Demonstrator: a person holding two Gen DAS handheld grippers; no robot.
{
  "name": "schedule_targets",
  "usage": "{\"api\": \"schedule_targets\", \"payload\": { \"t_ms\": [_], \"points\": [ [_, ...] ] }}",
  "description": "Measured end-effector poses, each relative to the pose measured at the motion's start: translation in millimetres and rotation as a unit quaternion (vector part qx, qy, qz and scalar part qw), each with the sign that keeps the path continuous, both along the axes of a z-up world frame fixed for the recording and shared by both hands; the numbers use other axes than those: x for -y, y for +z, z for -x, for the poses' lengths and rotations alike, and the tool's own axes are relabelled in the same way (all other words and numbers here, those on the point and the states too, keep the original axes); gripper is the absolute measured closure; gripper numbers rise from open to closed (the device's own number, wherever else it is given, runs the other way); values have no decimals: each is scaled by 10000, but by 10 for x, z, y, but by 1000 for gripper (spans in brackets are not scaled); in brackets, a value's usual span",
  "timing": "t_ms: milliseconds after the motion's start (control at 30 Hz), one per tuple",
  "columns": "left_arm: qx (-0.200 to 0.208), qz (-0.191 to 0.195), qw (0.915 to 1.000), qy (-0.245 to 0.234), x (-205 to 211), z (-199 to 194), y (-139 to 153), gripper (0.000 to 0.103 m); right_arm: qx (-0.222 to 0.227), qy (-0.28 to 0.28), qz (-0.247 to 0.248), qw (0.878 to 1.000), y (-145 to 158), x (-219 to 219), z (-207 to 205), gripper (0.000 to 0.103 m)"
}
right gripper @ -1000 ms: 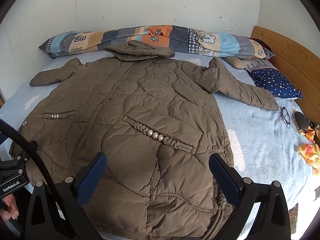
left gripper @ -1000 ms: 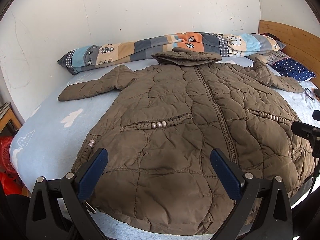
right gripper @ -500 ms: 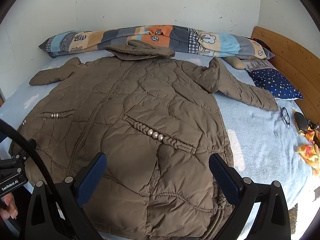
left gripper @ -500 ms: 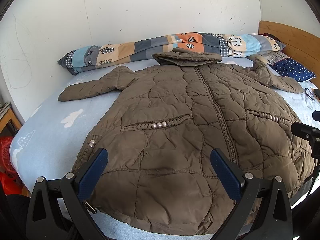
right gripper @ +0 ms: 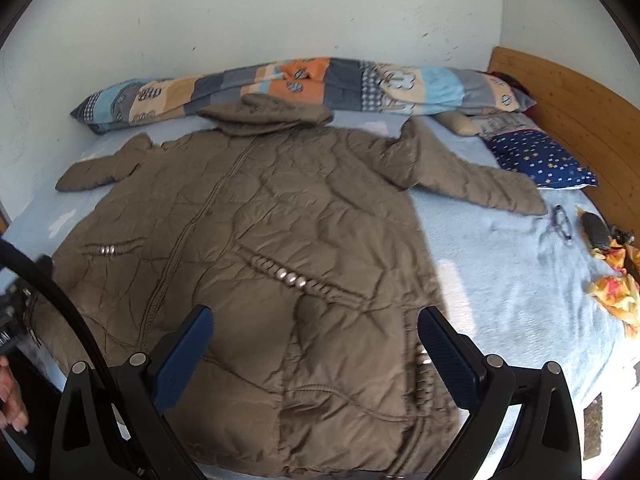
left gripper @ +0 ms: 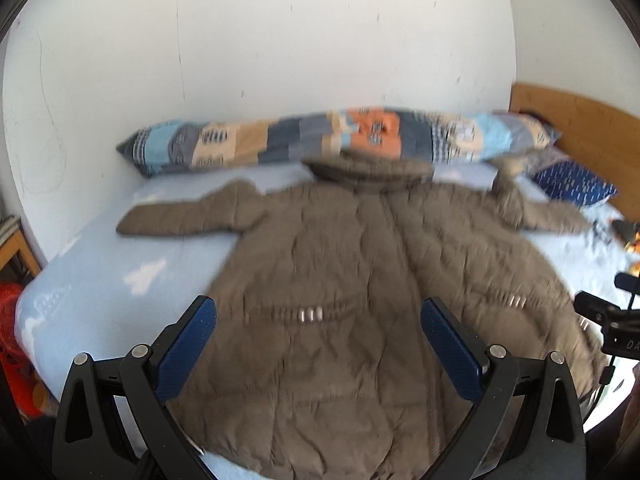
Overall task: Fold large clothes
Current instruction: 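Grasp the cuff of the jacket sleeve with the right gripper and lift it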
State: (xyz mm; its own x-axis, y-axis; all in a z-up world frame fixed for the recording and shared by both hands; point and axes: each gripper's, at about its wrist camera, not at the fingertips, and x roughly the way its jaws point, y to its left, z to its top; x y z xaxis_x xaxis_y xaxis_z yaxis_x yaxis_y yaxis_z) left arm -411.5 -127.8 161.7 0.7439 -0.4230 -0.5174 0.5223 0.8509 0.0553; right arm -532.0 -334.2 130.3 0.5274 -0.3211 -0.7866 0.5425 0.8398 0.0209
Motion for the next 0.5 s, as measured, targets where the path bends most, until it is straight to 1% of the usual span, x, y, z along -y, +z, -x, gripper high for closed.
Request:
{"api": "schedule_targets", "payload": {
  "t_ms": [67, 100, 167, 200, 233, 300, 367, 433, 500],
  "points": [
    [139, 164, 9998, -46, 4, -47, 194, 1, 201, -197, 87, 9996, 132, 113, 139, 0],
    [207, 225, 9995, -77, 28, -93, 294, 1, 307, -294, 38, 9991, 197, 195, 197, 0],
    [384, 242, 9989, -145, 106, -193, 455, 1, 664, -545, -178, 9961, 337, 426, 347, 0],
    [501, 216, 9984, -157, 167, -248, 527, 1, 898, -755, -317, 9926, 406, 587, 448, 0],
    [585, 188, 9979, -186, 235, -303, 584, 1, 1121, -930, -464, 9883, 450, 741, 534, 0],
    [659, 131, 9973, -292, 402, -487, 696, 1, 1391, -1220, -814, 9794, 522, 1113, 657, 0],
    [791, 139, 9963, -313, 546, -643, 741, 1, 1725, -1594, -1281, 9636, 569, 1576, 766, 0],
    [861, 85, 9957, -324, 692, -783, 724, 1, 1970, -1847, -1506, 9510, 613, 1948, 810, 0],
    [838, 38, 9961, -273, 823, -945, 617, 1, 2080, -2076, -1522, 9437, 627, 2268, 844, 0]
  ]
}}
